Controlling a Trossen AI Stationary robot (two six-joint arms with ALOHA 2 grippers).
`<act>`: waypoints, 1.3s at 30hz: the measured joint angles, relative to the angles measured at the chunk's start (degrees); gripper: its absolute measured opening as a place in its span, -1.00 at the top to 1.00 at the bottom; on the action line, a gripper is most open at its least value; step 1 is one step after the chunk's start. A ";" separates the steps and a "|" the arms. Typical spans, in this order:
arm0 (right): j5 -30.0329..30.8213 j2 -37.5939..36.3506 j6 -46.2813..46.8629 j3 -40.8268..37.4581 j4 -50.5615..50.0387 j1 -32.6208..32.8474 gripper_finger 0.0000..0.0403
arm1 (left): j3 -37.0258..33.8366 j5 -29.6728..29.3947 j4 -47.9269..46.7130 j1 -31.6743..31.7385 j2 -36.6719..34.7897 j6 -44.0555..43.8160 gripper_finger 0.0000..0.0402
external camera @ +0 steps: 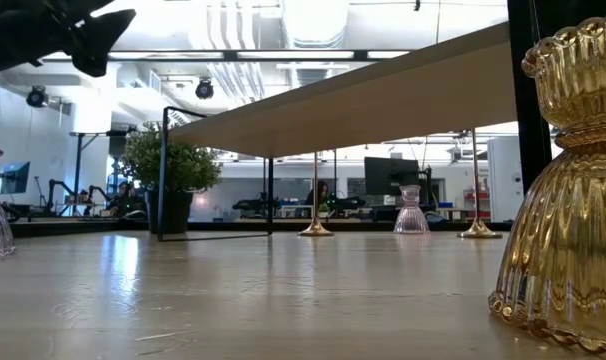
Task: Pick & Place candle stick holders
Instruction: Put the top pink candle holder on the shelf
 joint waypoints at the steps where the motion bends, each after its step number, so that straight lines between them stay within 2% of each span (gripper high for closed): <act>1: 0.22 0.00 1.18 -0.04 -1.23 -0.03 0.96 | 0.19 0.01 -0.03 0.00 0.00 0.00 -0.11; 5: 0.29 0.00 9.26 -0.55 -7.59 -0.03 0.94 | 0.35 0.02 -1.15 0.00 0.00 0.00 -0.11; 8: -0.16 0.00 13.72 -1.48 -10.13 -0.03 0.85 | 0.32 0.00 -2.00 0.00 0.00 0.11 -0.11; 16: -0.36 0.07 15.05 -5.69 -8.72 -0.03 0.38 | 0.32 0.00 -1.42 0.00 0.00 0.74 -0.11; 21: 0.23 0.04 12.04 -8.17 -3.46 -0.03 0.24 | 0.32 0.06 -1.44 0.00 0.01 0.74 -0.11; 26: 5.57 0.02 12.40 -9.99 -1.94 -0.11 0.21 | 0.32 1.42 -1.42 0.02 0.86 0.70 -0.11; 39: 6.85 0.02 15.03 -14.92 3.95 -3.03 0.32 | 0.32 1.53 -1.44 0.02 1.50 0.48 -0.11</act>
